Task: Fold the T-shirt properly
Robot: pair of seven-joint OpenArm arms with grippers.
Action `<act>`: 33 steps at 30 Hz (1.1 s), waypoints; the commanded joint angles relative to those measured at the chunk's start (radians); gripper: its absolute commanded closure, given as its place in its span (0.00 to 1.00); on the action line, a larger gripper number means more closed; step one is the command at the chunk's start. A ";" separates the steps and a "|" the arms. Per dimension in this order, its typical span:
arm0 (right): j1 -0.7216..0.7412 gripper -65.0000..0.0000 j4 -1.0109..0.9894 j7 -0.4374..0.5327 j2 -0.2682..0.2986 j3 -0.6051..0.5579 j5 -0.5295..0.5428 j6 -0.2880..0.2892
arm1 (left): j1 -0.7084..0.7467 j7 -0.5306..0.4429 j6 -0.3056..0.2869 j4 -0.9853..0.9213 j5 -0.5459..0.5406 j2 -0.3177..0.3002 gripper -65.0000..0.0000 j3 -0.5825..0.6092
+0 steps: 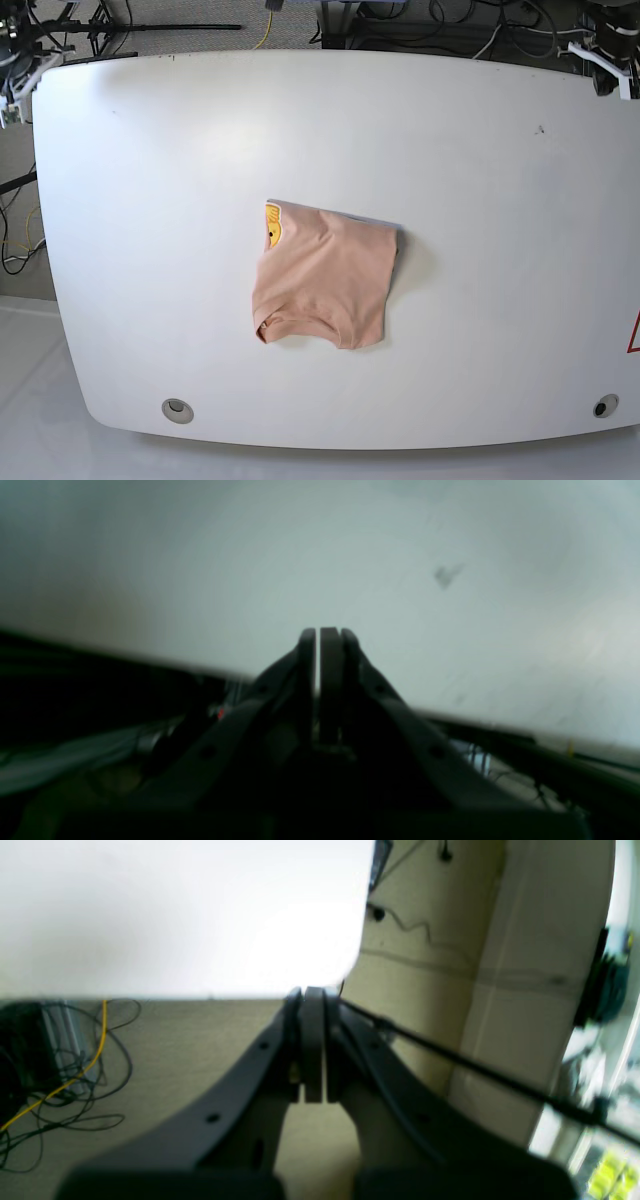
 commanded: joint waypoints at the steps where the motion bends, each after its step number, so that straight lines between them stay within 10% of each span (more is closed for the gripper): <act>1: -0.060 1.00 0.012 0.000 -0.018 0.070 -0.010 -0.003 | 0.026 -0.012 -0.001 0.016 0.051 0.036 1.00 -0.019; 6: -0.137 1.00 0.010 0.063 -0.099 0.099 -0.085 -0.003 | 0.038 -0.015 -0.001 0.013 0.191 0.131 1.00 -0.060; 21: -0.048 1.00 -0.305 0.381 -0.374 -0.030 -0.622 0.079 | 0.033 -0.040 -0.001 -0.213 0.521 0.131 1.00 0.012; 33: 0.153 1.00 -0.803 0.651 -0.415 -0.027 -0.869 0.079 | -0.042 -0.442 -0.001 -0.615 0.746 0.131 1.00 0.125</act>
